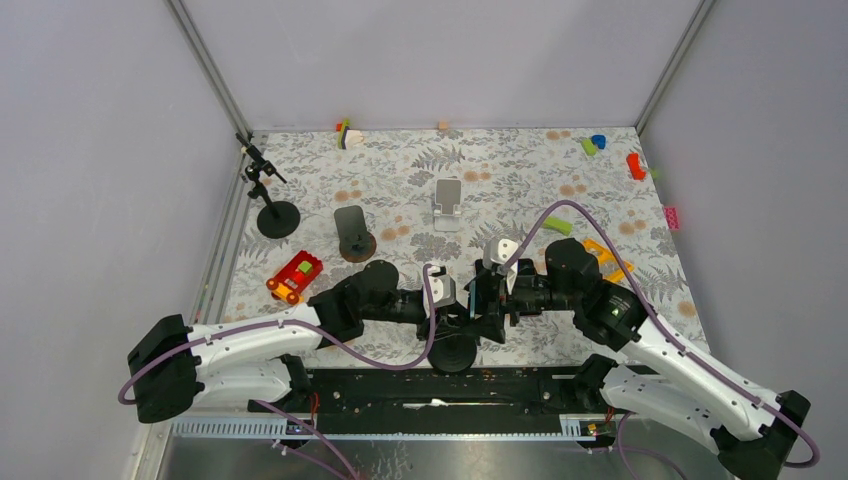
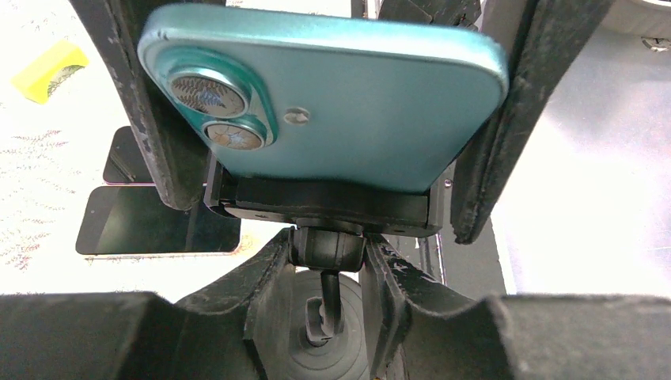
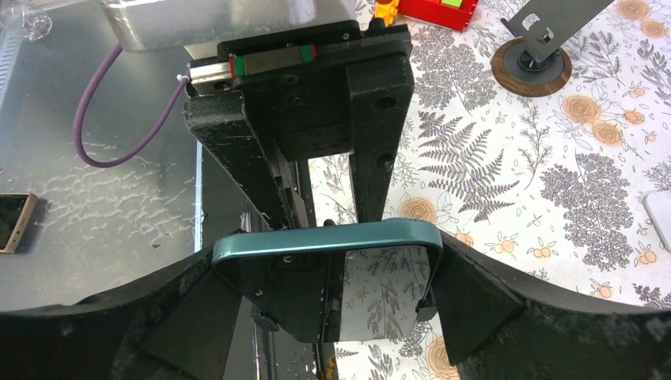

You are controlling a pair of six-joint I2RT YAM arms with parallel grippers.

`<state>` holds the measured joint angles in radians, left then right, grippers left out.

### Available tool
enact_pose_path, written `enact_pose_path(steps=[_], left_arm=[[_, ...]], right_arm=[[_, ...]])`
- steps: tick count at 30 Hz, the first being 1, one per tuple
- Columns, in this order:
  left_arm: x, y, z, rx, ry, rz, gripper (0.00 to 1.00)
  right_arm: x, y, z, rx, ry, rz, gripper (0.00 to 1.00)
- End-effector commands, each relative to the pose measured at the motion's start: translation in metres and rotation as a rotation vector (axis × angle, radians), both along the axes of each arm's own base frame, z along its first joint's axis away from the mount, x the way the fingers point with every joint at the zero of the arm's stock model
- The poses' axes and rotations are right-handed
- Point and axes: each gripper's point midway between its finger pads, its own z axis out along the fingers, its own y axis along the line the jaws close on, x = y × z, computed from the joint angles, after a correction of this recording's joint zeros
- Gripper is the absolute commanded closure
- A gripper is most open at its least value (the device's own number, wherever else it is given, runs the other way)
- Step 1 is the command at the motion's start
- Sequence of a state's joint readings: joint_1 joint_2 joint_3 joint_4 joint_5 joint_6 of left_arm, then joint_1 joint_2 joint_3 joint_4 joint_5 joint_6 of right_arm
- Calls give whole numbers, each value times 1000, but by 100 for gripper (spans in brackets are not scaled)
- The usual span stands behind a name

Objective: Remove the phone from the phone stand

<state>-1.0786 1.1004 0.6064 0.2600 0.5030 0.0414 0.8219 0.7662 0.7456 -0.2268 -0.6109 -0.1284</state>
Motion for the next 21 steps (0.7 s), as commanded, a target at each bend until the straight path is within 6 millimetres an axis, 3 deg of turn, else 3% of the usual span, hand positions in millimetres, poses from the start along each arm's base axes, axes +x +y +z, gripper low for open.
enact_pose_path(steps=[1, 16, 21], left_arm=[[-3, -7, 42, -142, -76, -48, 100], [-5, -7, 40, -143, -75, -60, 100], [-6, -6, 37, -138, -75, -64, 100]], right_arm=[[2, 3, 5, 23, -39, 12, 13], [7, 4, 9, 60, -96, -5, 28], [6, 6, 11, 74, -99, 5, 45]])
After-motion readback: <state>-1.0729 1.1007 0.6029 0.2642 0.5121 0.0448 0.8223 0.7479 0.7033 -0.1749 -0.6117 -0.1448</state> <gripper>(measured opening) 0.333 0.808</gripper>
